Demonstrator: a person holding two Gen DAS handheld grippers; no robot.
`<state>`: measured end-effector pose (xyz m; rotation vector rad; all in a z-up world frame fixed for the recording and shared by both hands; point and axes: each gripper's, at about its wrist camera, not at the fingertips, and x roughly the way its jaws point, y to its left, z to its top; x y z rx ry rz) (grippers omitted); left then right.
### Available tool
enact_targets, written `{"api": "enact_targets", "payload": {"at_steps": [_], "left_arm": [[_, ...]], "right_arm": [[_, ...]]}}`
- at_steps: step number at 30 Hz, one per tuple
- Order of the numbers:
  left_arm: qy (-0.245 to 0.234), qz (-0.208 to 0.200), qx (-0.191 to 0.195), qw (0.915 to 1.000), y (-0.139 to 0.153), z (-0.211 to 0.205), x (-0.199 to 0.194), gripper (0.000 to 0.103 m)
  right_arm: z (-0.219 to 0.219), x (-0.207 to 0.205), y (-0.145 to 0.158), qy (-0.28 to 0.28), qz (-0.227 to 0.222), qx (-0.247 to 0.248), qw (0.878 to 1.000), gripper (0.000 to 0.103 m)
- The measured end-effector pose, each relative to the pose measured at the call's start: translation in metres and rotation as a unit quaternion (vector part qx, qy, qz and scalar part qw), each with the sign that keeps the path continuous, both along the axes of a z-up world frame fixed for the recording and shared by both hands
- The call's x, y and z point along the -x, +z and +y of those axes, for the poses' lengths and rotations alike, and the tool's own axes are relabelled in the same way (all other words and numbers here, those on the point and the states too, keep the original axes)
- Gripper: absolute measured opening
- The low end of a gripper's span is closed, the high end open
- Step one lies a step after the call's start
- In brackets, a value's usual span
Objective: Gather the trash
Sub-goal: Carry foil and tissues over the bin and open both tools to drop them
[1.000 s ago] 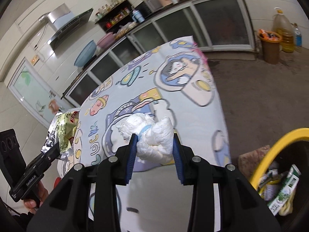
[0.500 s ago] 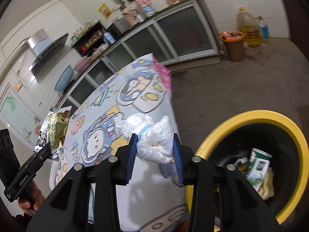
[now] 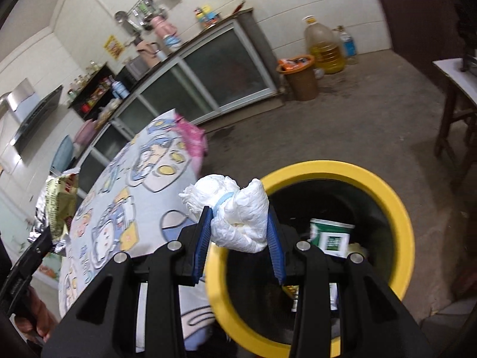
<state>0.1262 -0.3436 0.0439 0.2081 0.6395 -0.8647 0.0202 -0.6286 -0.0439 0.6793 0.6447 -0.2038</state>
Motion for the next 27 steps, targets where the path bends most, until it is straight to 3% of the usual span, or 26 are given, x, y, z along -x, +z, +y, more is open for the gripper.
{"api": "enact_targets", "payload": {"at_steps": [4, 15, 24, 25, 27], "left_arm": [[-0.014, 0.003, -0.002, 0.9999, -0.005, -0.014, 0.005, 0.01], [-0.035, 0.015, -0.02, 0.9991, -0.024, -0.045, 0.013, 0.01], [-0.051, 0.042, -0.045, 0.9968, -0.057, -0.083, 0.002, 0.011], [-0.051, 0.047, -0.043, 0.9967, -0.058, -0.084, 0.0, 0.012], [-0.045, 0.062, -0.034, 0.9965, -0.059, -0.083, -0.005, 0.031]], "right_arm": [[-0.012, 0.014, -0.012, -0.032, 0.015, 0.008, 0.999, 0.035], [-0.022, 0.025, -0.037, -0.058, 0.038, 0.0, 0.998, 0.035], [-0.019, 0.019, -0.048, -0.076, 0.072, 0.014, 0.994, 0.037], [-0.02, 0.019, -0.048, -0.082, 0.074, 0.013, 0.994, 0.038], [-0.022, 0.02, -0.048, -0.093, 0.077, 0.011, 0.993, 0.049]]}}
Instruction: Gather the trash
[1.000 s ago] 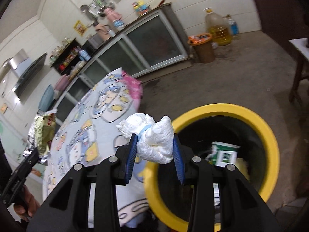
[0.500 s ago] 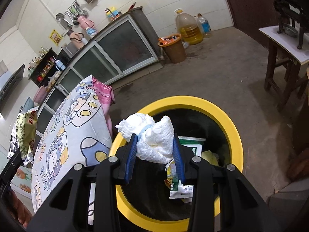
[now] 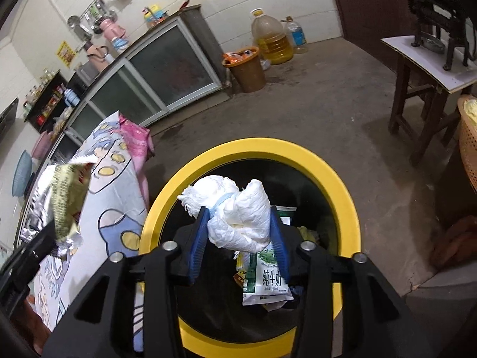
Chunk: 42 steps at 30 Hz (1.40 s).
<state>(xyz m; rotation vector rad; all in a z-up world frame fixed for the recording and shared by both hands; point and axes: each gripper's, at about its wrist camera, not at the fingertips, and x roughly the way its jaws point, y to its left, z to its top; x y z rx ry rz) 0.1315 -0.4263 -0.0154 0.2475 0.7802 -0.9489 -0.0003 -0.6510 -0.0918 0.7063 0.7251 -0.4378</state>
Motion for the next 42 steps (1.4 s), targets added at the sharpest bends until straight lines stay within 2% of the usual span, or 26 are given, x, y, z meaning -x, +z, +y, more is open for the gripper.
{"api": "enact_targets", "payload": {"at_steps": [1, 2, 3, 9, 11, 15, 17, 19, 21, 25, 27, 28, 30, 33, 37, 39, 42], "left_arm": [[0.006, 0.002, 0.003, 1.0, 0.0, 0.003, -0.001, 0.038], [0.014, 0.0, 0.007, 0.9999, 0.001, 0.006, -0.003, 0.053], [0.021, -0.004, 0.012, 0.9997, 0.003, 0.01, -0.004, 0.061], [0.068, -0.013, 0.049, 0.9964, 0.019, 0.056, -0.012, 0.081], [0.077, -0.024, 0.061, 0.9949, 0.025, 0.075, -0.013, 0.084], [0.101, -0.027, 0.11, 0.9884, 0.038, 0.121, -0.01, 0.094], [0.108, -0.043, 0.129, 0.9847, 0.047, 0.143, -0.005, 0.095], [0.129, -0.07, 0.136, 0.9797, 0.057, 0.162, 0.002, 0.095], [0.147, -0.092, 0.144, 0.9743, 0.067, 0.185, 0.01, 0.095], [0.2, -0.144, 0.14, 0.959, 0.08, 0.234, 0.028, 0.095], [0.239, -0.168, 0.136, 0.9467, 0.081, 0.257, 0.037, 0.095], [0.266, -0.18, 0.131, 0.9379, 0.08, 0.272, 0.042, 0.095], [0.301, -0.19, 0.121, 0.9268, 0.078, 0.291, 0.047, 0.095], [0.358, -0.208, 0.104, 0.9044, 0.073, 0.324, 0.057, 0.095], [0.4, -0.235, 0.081, 0.8821, 0.074, 0.356, 0.073, 0.095], [0.408, -0.242, 0.062, 0.8782, 0.075, 0.367, 0.077, 0.095], [0.417, -0.23, 0.063, 0.877, 0.071, 0.387, 0.083, 0.095]], "right_arm": [[-0.002, 0.001, 0.001, -0.006, -0.001, -0.002, 1.0, 0.056], [-0.004, 0.004, 0.002, -0.013, -0.003, -0.003, 1.0, 0.059], [-0.006, 0.006, 0.004, -0.018, -0.003, -0.002, 1.0, 0.059], [-0.007, 0.018, 0.019, -0.041, -0.002, 0.01, 0.999, 0.061], [0.002, 0.024, 0.026, -0.049, -0.013, 0.024, 0.998, 0.075], [0.018, 0.03, 0.041, -0.079, -0.014, 0.062, 0.995, 0.086], [0.032, 0.031, 0.053, -0.081, -0.034, 0.088, 0.992, 0.095], [0.051, 0.029, 0.063, -0.082, -0.046, 0.12, 0.988, 0.095], [0.079, 0.023, 0.077, -0.074, -0.054, 0.172, 0.981, 0.095], [0.141, 0.009, 0.096, -0.01, -0.101, 0.224, 0.969, 0.095], [0.169, 0.004, 0.099, 0.012, -0.116, 0.237, 0.964, 0.095], [0.186, 0.002, 0.101, 0.025, -0.124, 0.245, 0.961, 0.095], [0.221, -0.001, 0.104, 0.044, -0.142, 0.261, 0.954, 0.095], [0.265, 0.002, 0.112, 0.061, -0.178, 0.282, 0.941, 0.095], [0.311, 0.01, 0.123, 0.064, -0.203, 0.327, 0.921, 0.095], [0.322, 0.014, 0.127, 0.069, -0.215, 0.332, 0.916, 0.095], [0.341, 0.02, 0.127, 0.088, -0.222, 0.336, 0.911, 0.095]]}}
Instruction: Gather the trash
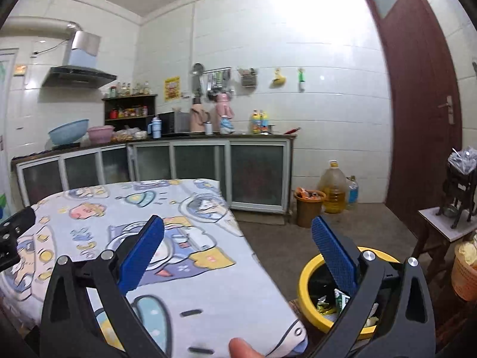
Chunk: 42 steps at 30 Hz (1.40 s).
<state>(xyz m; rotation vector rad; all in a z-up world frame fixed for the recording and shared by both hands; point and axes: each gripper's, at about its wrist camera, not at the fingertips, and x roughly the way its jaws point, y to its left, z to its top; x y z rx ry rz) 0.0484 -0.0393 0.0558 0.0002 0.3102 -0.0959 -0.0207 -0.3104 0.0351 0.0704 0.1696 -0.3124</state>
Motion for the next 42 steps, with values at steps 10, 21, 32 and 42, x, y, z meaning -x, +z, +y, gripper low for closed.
{"api": "enact_targets", "payload": {"at_steps": [10, 21, 32, 42], "left_arm": [[0.04, 0.055, -0.006, 0.9977, -0.038, 0.012, 0.019, 0.095], [0.039, 0.073, 0.006, 0.9966, -0.054, 0.014, 0.025, 0.095], [0.028, 0.092, 0.017, 0.9952, -0.065, 0.017, 0.021, 0.095], [0.021, 0.113, 0.029, 0.9929, -0.076, 0.021, 0.014, 0.095]], "right_arm": [[0.039, 0.019, -0.025, 0.034, 0.03, -0.005, 0.999, 0.095], [0.036, 0.022, -0.038, 0.018, 0.031, -0.025, 0.999, 0.095], [0.045, 0.016, -0.048, 0.015, 0.05, -0.008, 0.999, 0.095], [0.045, 0.005, -0.057, 0.02, 0.071, -0.012, 0.997, 0.095]]}}
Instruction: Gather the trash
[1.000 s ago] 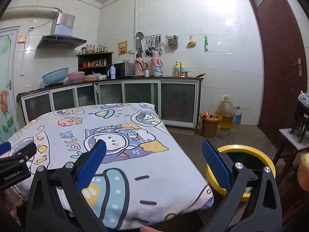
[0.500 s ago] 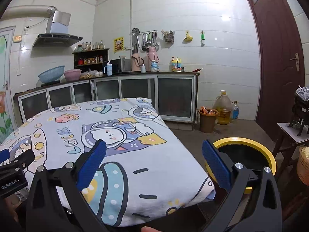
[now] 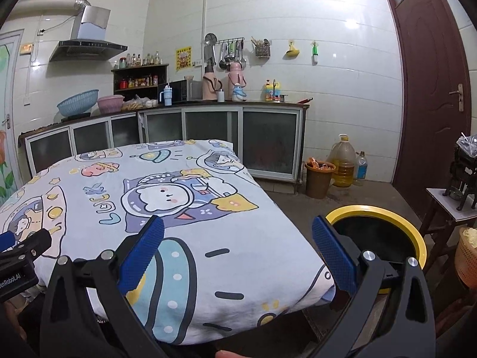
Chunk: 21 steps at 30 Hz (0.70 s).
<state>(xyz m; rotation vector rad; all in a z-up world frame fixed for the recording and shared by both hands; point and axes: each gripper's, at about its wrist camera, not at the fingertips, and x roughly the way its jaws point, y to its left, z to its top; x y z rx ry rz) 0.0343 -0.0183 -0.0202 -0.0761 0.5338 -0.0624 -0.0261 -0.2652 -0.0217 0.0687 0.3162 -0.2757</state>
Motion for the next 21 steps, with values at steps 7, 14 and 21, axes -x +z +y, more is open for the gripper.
{"api": "enact_targets", "payload": {"at_steps": [7, 14, 21], "left_arm": [[-0.005, 0.003, 0.0, 1.0, -0.0027, -0.0013, -0.0018, 0.095], [-0.012, 0.0, -0.005, 0.9999, -0.0023, -0.0049, -0.0003, 0.095], [-0.013, 0.0, -0.007, 0.9999, -0.0015, -0.006, -0.0004, 0.095]], "right_arm": [[0.0017, -0.0039, -0.0055, 0.003, 0.011, 0.001, 1.0, 0.095], [-0.0014, -0.0063, -0.0081, 0.001, 0.02, -0.005, 1.0, 0.095], [-0.002, -0.0064, -0.0088, 0.001, 0.02, -0.006, 1.0, 0.095]]}}
